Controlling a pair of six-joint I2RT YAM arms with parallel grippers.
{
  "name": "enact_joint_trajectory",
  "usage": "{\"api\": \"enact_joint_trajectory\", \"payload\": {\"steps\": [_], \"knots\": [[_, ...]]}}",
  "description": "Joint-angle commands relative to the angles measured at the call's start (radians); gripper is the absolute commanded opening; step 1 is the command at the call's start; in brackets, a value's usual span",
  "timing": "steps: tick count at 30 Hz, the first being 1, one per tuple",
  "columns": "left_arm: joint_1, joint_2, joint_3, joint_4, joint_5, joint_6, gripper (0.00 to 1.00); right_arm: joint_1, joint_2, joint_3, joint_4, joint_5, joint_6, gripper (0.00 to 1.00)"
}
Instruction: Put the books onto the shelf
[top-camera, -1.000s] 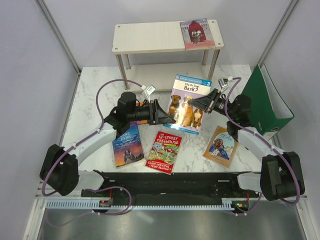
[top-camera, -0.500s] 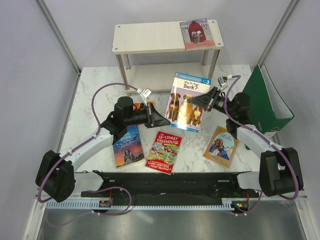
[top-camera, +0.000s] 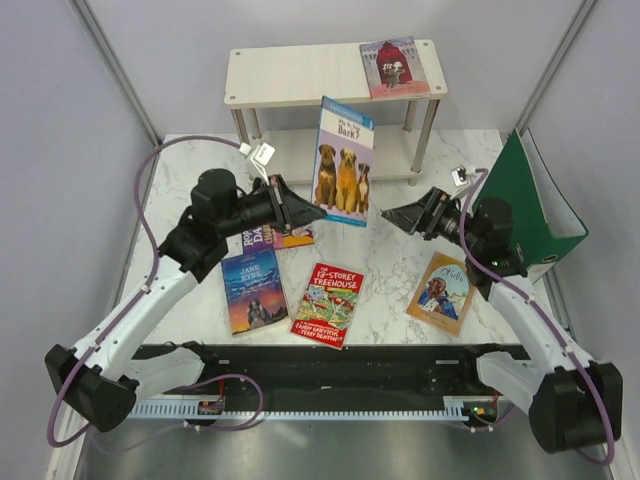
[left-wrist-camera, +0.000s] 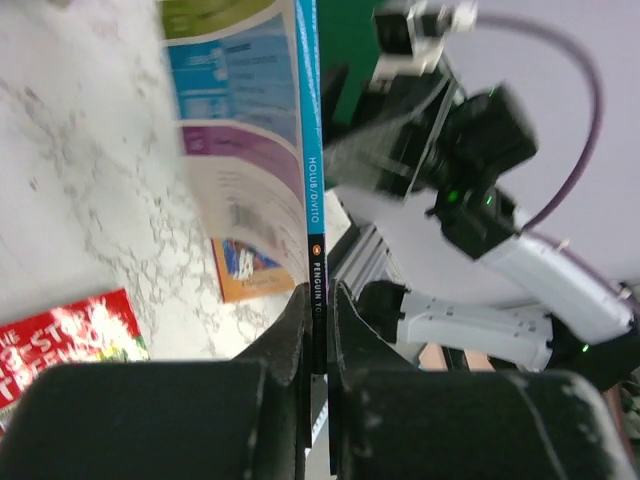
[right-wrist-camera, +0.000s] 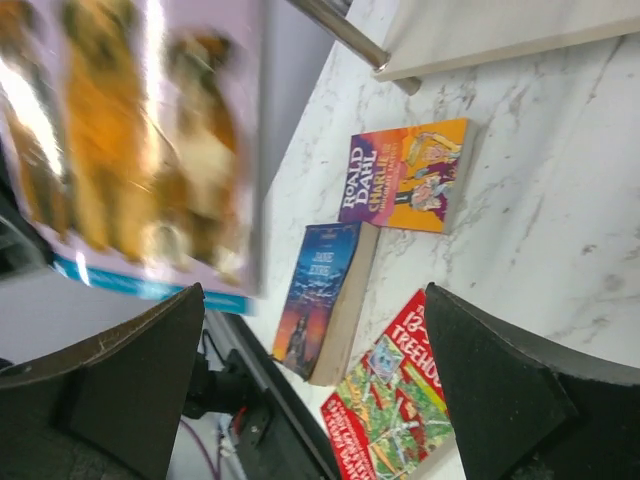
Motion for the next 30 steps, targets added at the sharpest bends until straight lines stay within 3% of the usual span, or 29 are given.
{"api": "enact_joint_trajectory", "payload": {"steps": [1, 6, 13, 21, 24, 30], "knots": [[0.033, 0.023, 0.207, -0.108, -0.009, 0.102, 0.02, 0.004, -0.115, -0.118, -0.166, 0.110, -0.138, 0.98], [0.128, 0.140, 0.454, -0.170, 0.112, 0.105, 0.02, 0.027, -0.166, -0.233, -0.181, 0.186, -0.163, 0.98], [0.357, 0.377, 0.775, -0.183, 0.256, -0.045, 0.02, 0.064, -0.119, -0.288, -0.118, 0.222, -0.155, 0.98], [0.476, 0.704, 1.135, -0.226, 0.422, -0.215, 0.02, 0.089, -0.088, -0.328, -0.080, 0.232, -0.161, 0.98], [0.504, 0.804, 1.223, -0.228, 0.482, -0.285, 0.02, 0.089, -0.072, -0.345, -0.066, 0.228, -0.163, 0.98], [0.553, 0.879, 1.252, -0.220, 0.513, -0.353, 0.02, 0.089, -0.040, -0.345, -0.046, 0.217, -0.161, 0.98]]}}
